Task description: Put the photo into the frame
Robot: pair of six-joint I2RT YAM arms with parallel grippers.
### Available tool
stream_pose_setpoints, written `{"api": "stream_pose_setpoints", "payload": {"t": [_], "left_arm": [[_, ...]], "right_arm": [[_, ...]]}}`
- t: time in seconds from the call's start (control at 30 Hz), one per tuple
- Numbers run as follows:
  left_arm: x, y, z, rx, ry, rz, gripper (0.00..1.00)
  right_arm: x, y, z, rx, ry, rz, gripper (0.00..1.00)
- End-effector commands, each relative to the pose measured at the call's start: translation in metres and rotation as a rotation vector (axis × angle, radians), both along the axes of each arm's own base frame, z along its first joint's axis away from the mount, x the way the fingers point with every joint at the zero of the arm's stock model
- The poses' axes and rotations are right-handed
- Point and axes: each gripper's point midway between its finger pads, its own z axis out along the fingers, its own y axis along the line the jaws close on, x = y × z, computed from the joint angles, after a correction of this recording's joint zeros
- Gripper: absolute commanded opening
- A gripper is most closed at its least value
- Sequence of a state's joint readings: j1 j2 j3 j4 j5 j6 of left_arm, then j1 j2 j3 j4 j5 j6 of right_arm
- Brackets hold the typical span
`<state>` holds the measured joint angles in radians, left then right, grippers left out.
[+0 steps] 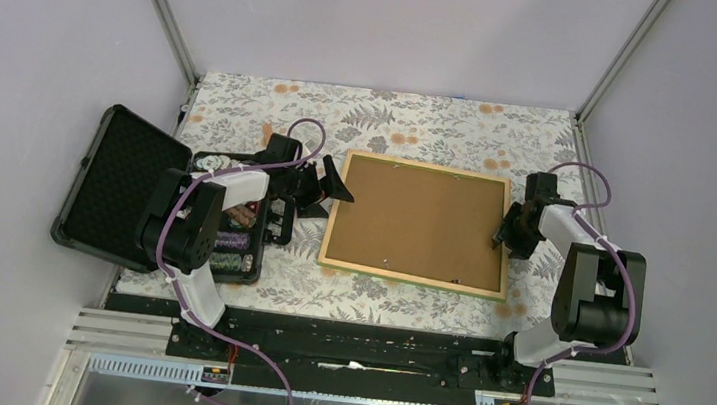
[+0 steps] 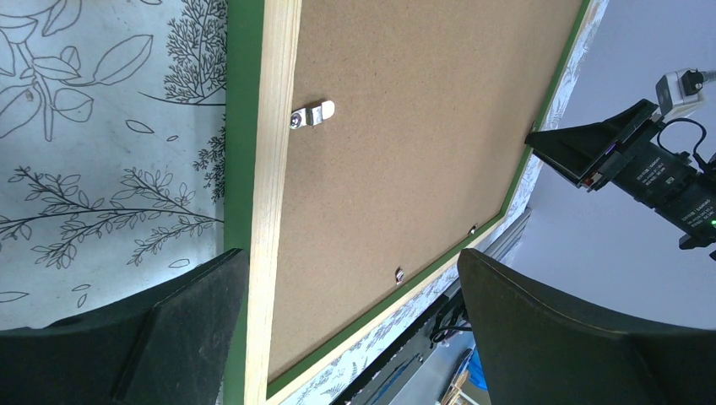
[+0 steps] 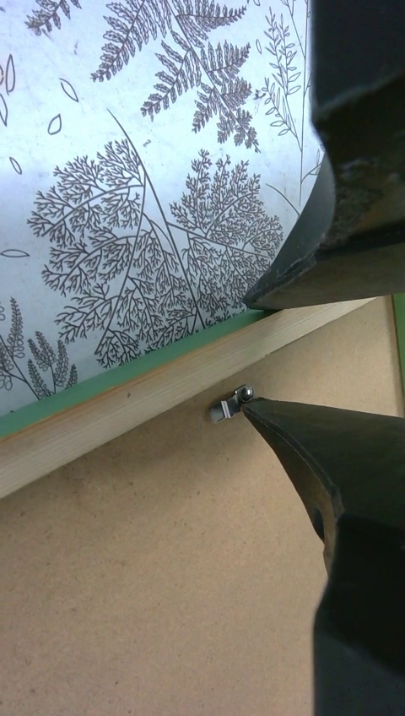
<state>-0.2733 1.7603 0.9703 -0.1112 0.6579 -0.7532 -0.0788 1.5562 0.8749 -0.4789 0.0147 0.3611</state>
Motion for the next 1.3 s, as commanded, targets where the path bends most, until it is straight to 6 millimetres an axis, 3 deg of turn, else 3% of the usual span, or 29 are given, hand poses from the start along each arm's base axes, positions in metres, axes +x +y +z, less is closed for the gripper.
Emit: {"api": "stream_pose_setpoints", "payload": {"t": [0.0, 0.17, 0.3, 0.57, 0.93, 1.13, 1.27], "left_arm": [[0.003, -0.007, 0.022, -0.058, -0.063, -0.025, 0.99], [0.003, -0.007, 0.022, -0.062, -0.062, -0.025, 0.99], [0.003, -0.007, 0.022, -0.065, -0.060, -0.026, 0.99], [0.002, -0.008, 0.023, -0.076, -0.059, -0.028, 0.99], [0.002, -0.009, 0.023, -0.082, -0.058, -0.027, 0.99], [0.001, -0.009, 0.022, -0.084, -0.053, -0.026, 0.99], [0.000, -0.010, 0.020, -0.093, -0.043, -0.027, 0.99]], "right_arm": [[0.013, -0.002, 0.003, -0.002, -0.027, -0.006, 0.49], [0.011, -0.001, -0.007, 0.003, -0.004, -0.007, 0.50], [0.016, -0.002, -0.005, 0.005, -0.016, -0.011, 0.56], [0.016, -0.003, -0.010, 0.004, 0.004, -0.047, 0.51], [0.007, 0.009, -0.025, 0.080, 0.007, -0.133, 0.20], [0.017, 0.017, -0.018, 0.136, -0.067, -0.179, 0.00], [0.026, 0.023, -0.011, 0.177, -0.101, -0.162, 0.00]]}}
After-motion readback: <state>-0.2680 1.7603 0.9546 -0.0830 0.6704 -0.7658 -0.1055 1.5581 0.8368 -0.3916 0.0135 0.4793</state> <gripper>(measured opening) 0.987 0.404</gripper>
